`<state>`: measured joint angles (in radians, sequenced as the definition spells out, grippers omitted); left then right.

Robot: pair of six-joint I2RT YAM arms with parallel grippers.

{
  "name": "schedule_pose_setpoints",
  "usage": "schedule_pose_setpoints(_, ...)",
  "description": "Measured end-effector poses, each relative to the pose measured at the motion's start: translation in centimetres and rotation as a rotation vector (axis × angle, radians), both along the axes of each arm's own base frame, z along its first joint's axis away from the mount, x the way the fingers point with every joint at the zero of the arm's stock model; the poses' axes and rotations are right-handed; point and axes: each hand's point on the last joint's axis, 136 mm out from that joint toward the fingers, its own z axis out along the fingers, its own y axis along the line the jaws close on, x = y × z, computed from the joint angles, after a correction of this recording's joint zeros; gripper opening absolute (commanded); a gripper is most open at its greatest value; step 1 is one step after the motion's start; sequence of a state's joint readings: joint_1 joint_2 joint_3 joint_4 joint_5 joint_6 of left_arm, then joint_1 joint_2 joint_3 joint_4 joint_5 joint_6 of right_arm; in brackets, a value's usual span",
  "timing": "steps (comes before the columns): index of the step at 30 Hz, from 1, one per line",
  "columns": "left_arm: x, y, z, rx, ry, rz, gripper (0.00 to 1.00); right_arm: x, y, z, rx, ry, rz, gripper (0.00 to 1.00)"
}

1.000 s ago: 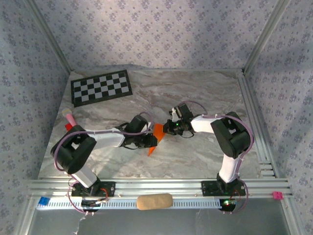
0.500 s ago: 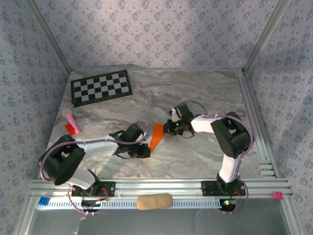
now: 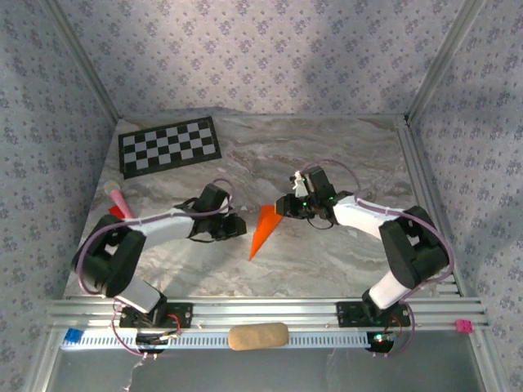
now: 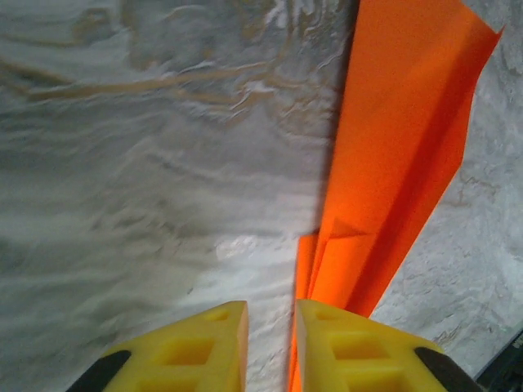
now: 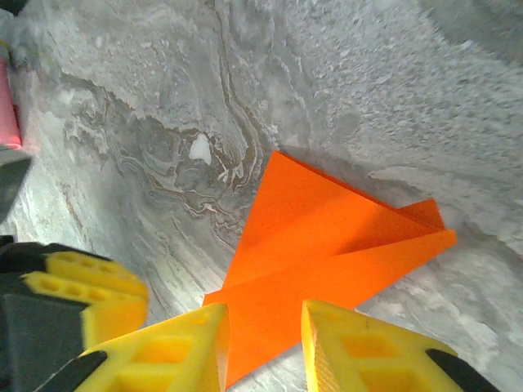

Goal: Fold a paper plane with a square sheet of paper (pick it up from the middle)
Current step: Fold the wing for the fifth time at the center of the table, then move a paper plane to the center of the table.

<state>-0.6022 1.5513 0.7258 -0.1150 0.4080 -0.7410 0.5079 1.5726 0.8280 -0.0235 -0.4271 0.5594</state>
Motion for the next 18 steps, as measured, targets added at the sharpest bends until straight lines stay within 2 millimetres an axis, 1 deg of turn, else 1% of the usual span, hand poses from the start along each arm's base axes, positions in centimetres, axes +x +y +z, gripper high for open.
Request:
schedule_pose_setpoints(4, 0.4, -1.1, -0.1, -0.019, 0.006, -0.034, 0.31, -0.7, -1.1, -0.8, -0.024, 0.017, -0.020, 0.32)
schedule_pose_setpoints(9, 0.0, -2.2, -0.5, -0.017, 0.019, -0.087, 0.31, -2.0, -1.8, -2.4, -0.048, 0.063, -0.030, 0.32)
schedule_pose_setpoints(15, -0.5, -3.5, -1.7, 0.032, 0.039, -0.140, 0.31, -2.3, -2.0, -2.9, -0.055, 0.077, -0.038, 0.32)
schedule_pose_setpoints(18, -0.3, -3.7, -1.6, 0.052, 0.037, -0.147, 0.31, -2.4, -2.0, -3.0, -0.054, 0.081, -0.040, 0.32)
